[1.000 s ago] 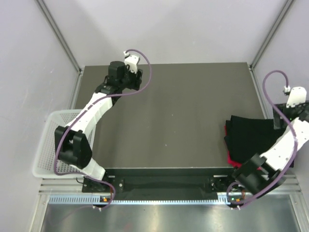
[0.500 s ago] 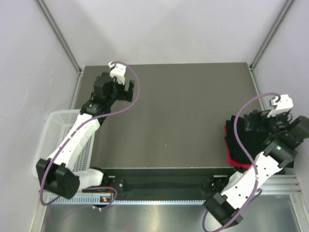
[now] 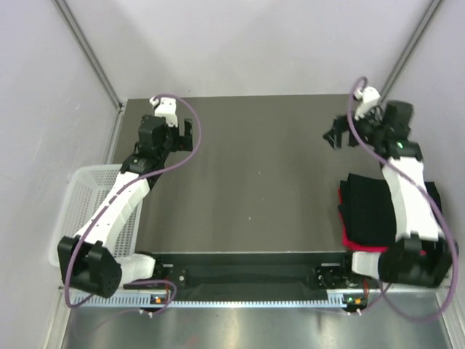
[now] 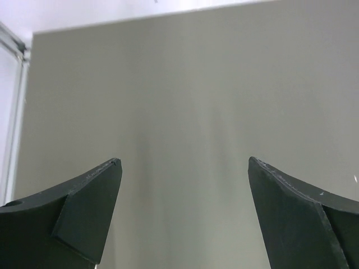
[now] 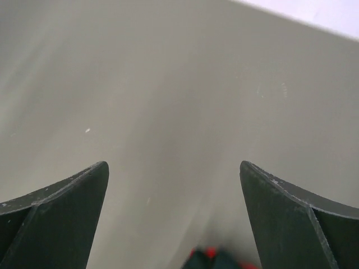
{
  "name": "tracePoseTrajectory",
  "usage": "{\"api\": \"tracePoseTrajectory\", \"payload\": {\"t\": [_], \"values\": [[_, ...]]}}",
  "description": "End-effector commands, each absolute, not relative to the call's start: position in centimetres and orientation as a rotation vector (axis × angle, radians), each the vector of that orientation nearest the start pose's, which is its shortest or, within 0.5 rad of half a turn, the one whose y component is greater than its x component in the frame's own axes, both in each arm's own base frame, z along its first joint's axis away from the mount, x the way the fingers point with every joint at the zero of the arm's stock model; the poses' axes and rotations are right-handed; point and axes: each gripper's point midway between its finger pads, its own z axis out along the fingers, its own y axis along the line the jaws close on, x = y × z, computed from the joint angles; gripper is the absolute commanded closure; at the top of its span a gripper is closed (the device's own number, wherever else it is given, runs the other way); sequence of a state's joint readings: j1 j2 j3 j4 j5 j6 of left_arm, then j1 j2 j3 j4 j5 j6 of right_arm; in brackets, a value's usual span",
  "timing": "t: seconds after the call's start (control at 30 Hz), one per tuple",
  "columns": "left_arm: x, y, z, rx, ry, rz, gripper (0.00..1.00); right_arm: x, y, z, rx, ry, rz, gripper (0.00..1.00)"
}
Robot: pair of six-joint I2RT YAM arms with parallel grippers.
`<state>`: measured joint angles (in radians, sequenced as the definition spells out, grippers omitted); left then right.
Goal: Fold and stack the t-shirts
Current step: Reset both grippers
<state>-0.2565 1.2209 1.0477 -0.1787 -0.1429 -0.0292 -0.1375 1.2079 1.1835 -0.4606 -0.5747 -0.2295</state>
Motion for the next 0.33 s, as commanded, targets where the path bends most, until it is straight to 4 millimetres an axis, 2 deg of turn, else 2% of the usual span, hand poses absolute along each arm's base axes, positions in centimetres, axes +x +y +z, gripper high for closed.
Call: {"api": "tracePoseTrajectory", "payload": {"t": [0.0, 0.03, 0.13, 0.23, 0.3], "values": [[42.1, -7.7, 30.5, 0.113, 1.751, -0.013, 0.01, 40.4, 4.3, 25.4, -0.389, 2.036, 0.305, 0.00], [42.3, -7.7, 30.5, 0.113, 1.747, -0.009, 0.01, 41.5, 4.5, 24.4, -0.369, 2.060, 0.327, 0.00], [42.7, -7.7, 30.3, 0.114, 1.748, -0.005, 0.01, 43.5, 4.6, 24.1, -0.278, 2.056, 0.352, 0.00], [42.5, -7.6, 30.0, 0.117, 1.745, 0.006, 0.01, 43.3, 4.6, 22.8, -0.313, 2.071, 0.326, 0.00], [42.2, -7.2, 29.1, 0.128, 1.757, 0.029, 0.01, 42.9, 4.8, 22.3, -0.337, 2.058, 0.319, 0.00]]}}
